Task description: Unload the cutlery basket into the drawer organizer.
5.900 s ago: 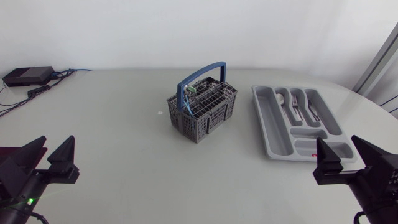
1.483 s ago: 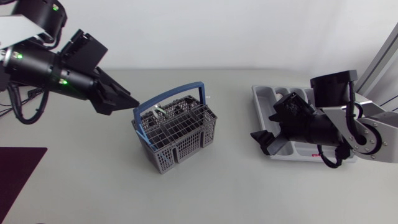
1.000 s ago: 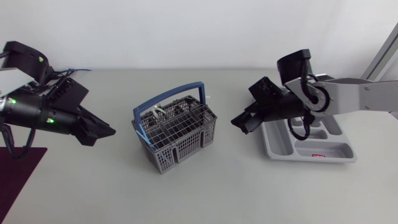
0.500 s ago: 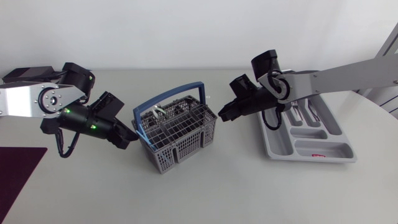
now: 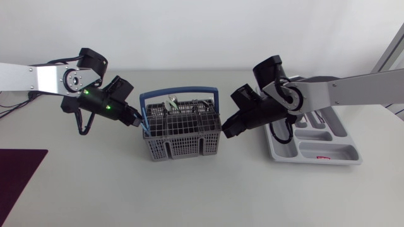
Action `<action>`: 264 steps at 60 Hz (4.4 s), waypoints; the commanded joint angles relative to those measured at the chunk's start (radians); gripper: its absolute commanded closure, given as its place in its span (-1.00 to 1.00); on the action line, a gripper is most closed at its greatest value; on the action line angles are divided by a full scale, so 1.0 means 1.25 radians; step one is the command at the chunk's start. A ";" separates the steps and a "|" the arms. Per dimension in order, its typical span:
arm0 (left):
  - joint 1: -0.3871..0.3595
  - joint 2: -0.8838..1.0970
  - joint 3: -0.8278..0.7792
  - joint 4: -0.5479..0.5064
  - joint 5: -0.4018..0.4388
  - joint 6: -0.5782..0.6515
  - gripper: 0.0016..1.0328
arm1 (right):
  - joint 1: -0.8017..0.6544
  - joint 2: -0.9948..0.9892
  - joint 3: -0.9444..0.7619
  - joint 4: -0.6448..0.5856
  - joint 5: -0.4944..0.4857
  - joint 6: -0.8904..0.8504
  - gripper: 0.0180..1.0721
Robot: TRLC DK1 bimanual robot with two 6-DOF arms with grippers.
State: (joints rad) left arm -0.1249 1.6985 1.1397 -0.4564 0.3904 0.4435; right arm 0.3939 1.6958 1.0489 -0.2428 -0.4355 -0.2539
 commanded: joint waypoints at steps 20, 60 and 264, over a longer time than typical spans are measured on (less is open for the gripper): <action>0.057 0.019 0.018 0.014 0.069 -0.010 0.42 | 0.019 -0.033 -0.045 0.024 0.059 0.012 0.74; 0.075 -0.236 -0.094 -0.078 0.219 0.017 -0.11 | -0.041 -0.247 -0.167 0.003 0.088 -0.033 -0.61; -0.262 -0.154 0.265 -0.275 0.318 -0.173 0.64 | 0.187 -0.393 -0.145 -0.056 -0.036 -0.052 -0.70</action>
State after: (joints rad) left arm -0.4358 1.4776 1.4227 -0.8032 0.7742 0.2573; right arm 0.6155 1.1797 0.8436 -0.3073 -0.4728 -0.3153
